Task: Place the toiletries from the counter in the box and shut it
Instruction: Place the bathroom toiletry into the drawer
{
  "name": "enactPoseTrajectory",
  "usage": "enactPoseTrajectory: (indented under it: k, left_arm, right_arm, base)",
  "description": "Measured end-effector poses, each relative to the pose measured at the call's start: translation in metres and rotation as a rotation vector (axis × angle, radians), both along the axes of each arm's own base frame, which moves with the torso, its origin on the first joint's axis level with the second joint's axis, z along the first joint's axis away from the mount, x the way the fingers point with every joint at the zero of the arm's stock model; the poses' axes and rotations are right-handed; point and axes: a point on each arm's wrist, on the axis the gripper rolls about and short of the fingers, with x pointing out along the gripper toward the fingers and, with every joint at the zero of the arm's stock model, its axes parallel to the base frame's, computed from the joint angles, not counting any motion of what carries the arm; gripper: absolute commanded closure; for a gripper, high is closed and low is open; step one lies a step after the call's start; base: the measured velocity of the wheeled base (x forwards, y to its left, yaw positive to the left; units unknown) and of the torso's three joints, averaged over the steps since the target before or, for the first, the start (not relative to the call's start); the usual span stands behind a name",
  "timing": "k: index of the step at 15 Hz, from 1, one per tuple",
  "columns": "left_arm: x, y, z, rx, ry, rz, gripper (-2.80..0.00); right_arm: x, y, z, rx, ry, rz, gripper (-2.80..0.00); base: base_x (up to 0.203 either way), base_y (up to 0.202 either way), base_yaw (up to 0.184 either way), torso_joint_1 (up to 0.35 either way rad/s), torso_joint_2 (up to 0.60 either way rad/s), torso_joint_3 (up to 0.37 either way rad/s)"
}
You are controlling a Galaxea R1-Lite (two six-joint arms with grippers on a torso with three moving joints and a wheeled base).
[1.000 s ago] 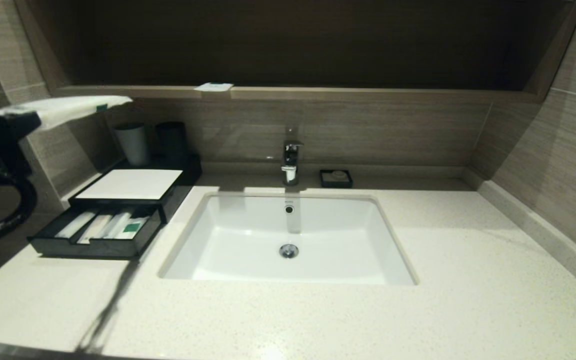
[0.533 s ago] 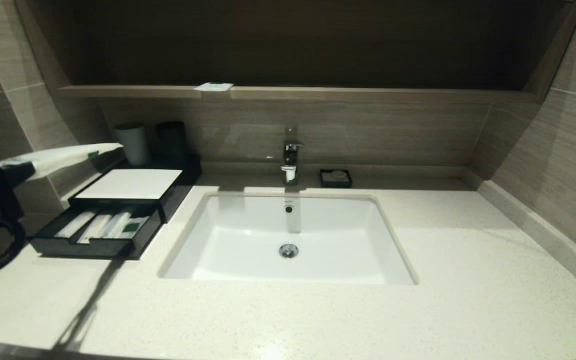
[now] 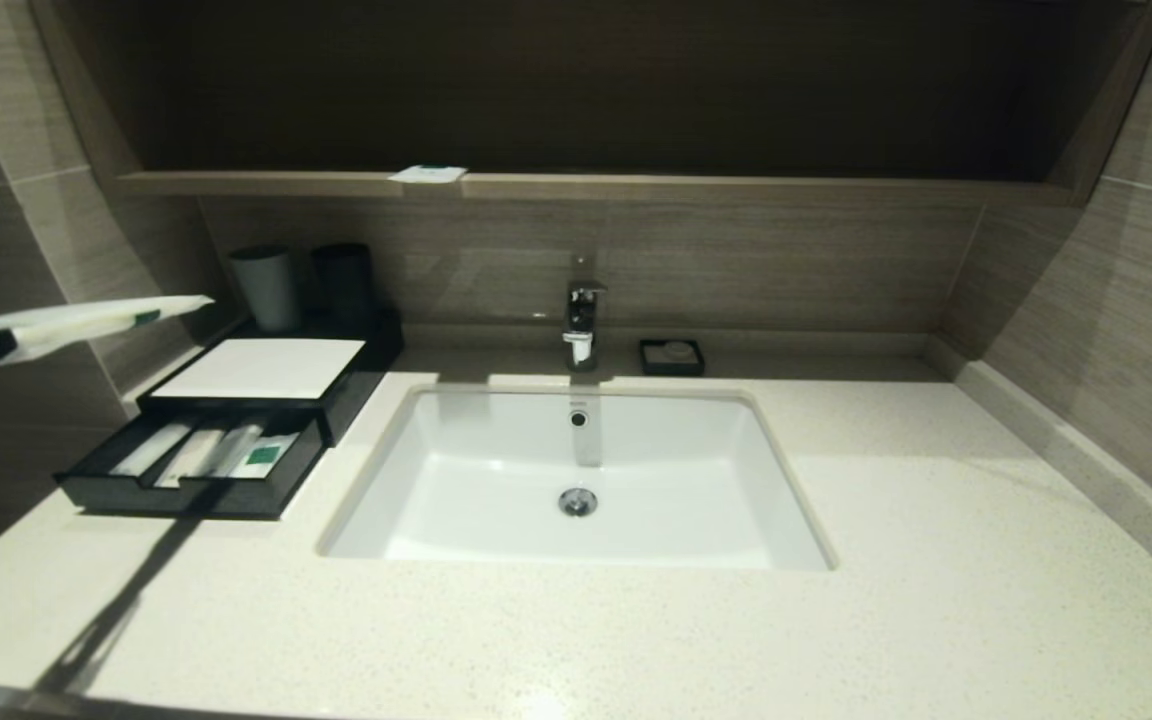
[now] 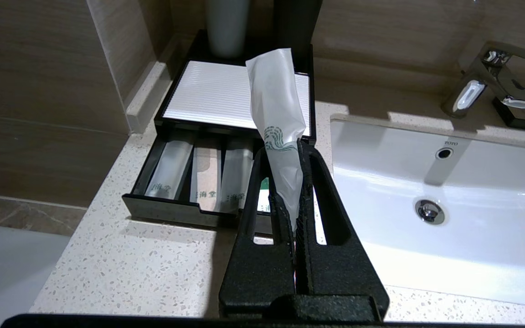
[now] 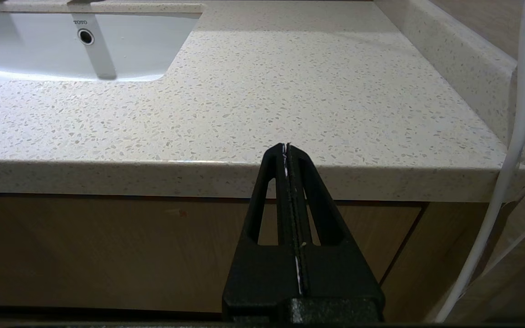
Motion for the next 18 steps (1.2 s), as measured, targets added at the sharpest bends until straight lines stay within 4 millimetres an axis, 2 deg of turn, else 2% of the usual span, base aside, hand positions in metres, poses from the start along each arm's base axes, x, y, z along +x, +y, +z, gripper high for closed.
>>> enactPoseTrajectory:
  k: [3,7,11,18]
  left_arm:
    - [0.003,0.007,-0.005,0.013,0.023,-0.018,0.00]
    - [0.020,0.014,-0.013,0.043,0.057,-0.049,0.00]
    - [0.037,0.034,-0.016,0.048,0.022,-0.036,0.00]
    - [0.033,0.074,-0.024,0.061,0.027,-0.075,0.00]
  right_arm:
    - [0.000,0.000,0.000,0.000,0.000,0.000,0.00]
    - [0.000,0.000,0.000,0.000,0.000,0.000,0.00]
    - [0.000,0.000,0.000,0.000,0.000,0.000,0.00]
    - [0.000,0.000,0.000,0.000,0.000,0.000,0.00]
  base:
    - [0.000,0.000,0.000,0.000,0.00,0.000]
    - [0.000,0.000,0.000,0.000,0.00,0.000]
    - [0.000,0.000,0.000,0.000,0.00,0.000]
    - [0.000,0.000,0.000,0.000,0.00,0.000]
